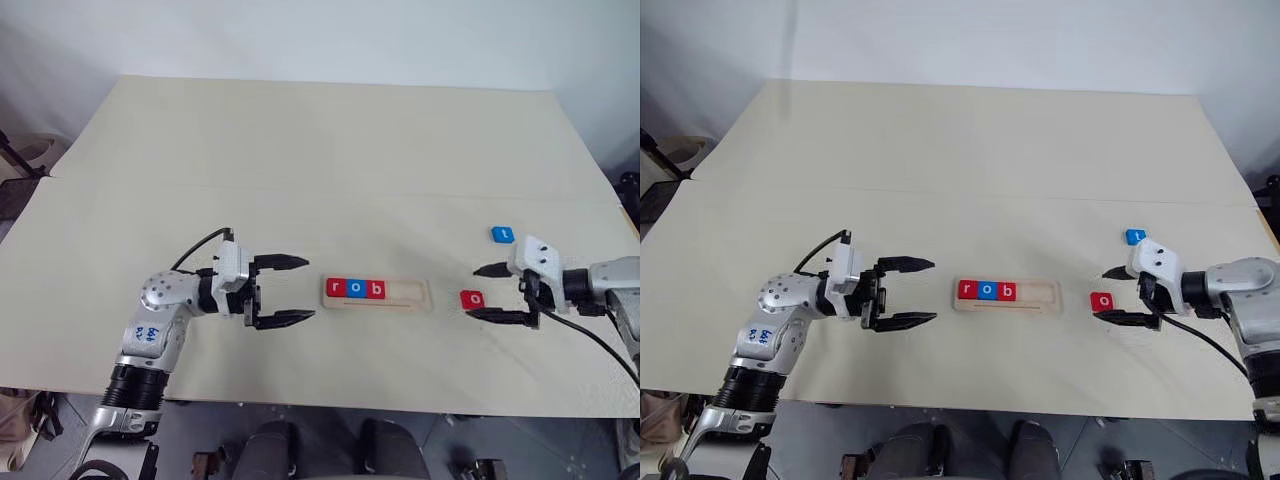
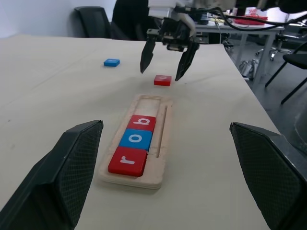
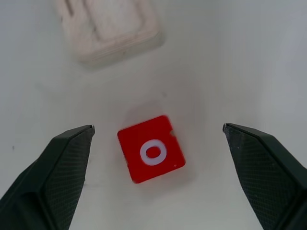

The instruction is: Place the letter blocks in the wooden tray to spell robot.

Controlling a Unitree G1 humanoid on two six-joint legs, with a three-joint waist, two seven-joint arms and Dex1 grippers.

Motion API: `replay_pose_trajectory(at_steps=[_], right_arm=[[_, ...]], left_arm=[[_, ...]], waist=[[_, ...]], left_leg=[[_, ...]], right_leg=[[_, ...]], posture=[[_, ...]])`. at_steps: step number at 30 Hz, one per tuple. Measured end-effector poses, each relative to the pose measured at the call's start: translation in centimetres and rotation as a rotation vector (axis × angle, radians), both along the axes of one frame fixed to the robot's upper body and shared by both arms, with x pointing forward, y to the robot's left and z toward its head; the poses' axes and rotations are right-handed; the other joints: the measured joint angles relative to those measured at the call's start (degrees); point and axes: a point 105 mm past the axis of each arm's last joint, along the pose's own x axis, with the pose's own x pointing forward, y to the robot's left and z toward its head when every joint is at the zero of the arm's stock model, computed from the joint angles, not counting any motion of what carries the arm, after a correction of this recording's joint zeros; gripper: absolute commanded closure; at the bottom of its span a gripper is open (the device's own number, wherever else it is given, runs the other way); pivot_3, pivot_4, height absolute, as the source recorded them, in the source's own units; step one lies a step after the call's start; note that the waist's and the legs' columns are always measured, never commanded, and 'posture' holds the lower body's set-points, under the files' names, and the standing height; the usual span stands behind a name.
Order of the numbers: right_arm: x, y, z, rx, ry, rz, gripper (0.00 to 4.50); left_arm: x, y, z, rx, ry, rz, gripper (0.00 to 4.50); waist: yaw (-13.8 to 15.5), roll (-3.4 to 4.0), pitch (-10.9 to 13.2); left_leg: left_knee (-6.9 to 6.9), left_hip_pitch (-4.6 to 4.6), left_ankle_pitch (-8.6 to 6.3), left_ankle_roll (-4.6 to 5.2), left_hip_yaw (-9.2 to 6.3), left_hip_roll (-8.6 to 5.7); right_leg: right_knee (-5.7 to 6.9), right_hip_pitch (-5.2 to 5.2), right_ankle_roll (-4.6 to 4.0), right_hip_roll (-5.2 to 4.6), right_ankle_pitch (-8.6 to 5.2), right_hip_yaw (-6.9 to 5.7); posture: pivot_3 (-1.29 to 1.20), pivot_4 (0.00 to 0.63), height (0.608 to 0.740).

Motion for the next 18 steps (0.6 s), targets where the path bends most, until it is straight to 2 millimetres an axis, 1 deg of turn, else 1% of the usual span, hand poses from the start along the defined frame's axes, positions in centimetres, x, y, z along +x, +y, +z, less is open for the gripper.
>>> replay_pose_trajectory(at_steps=[3, 10, 15, 16, 18], right_arm=[[-0.3, 0.0, -0.6, -0.01, 0.035, 0.032, 0.64], [-0.2, -0.1, -0.7, -0.037, 0.009, 0.06, 2.99], [0.3, 0.5, -0.2, -0.059, -0.015, 0.091, 3.04], [0.4, 1.0, 0.1, -0.057, -0.007, 0.1, 3.04], [0.5, 3.1, 1.3, -0.038, -0.01, 0.15, 3.04]], left_arm=[[0.0, 0.0, 0.0, 0.004, 0.002, -0.002, 0.0], [0.0, 0.3, -0.1, 0.017, 0.0, 0.005, 0.0], [0.1, 1.0, -0.1, 0.052, -0.017, 0.025, 0.0], [0.1, 1.3, -0.2, 0.062, -0.015, 0.031, 0.0], [0.0, 1.7, -0.6, 0.094, -0.008, 0.045, 0.0]], waist=[[0.0, 0.0, 0.0], [0.0, 0.0, 0.0], [-0.1, 0.01, 0.0], [-0.1, 0.02, 0.0], [-0.4, 0.04, 0.0]], left_leg=[[0.01, 0.0, 0.0, 0.0, -0.03, -0.01], [0.02, 0.01, 0.0, 0.0, -0.06, 0.0], [0.01, 0.01, 0.0, -0.01, -0.06, 0.04], [0.0, 0.01, 0.0, -0.01, -0.06, 0.1], [0.0, 0.01, 0.0, -0.02, -0.02, 0.12]], right_leg=[[0.0, 0.02, 0.0, 0.0, 0.0, -0.04], [-0.01, 0.04, 0.0, 0.0, 0.0, -0.05], [-0.01, 0.03, 0.0, 0.01, 0.0, -0.04], [0.0, 0.02, 0.0, 0.01, 0.0, -0.04], [0.0, -0.01, 0.0, 0.05, 0.0, 0.0]], posture=[[0.0, 0.15, 0.74], [0.0, 0.15, 0.74], [0.0, 0.15, 0.74], [0.0, 0.15, 0.74], [0.0, 0.15, 0.74]])
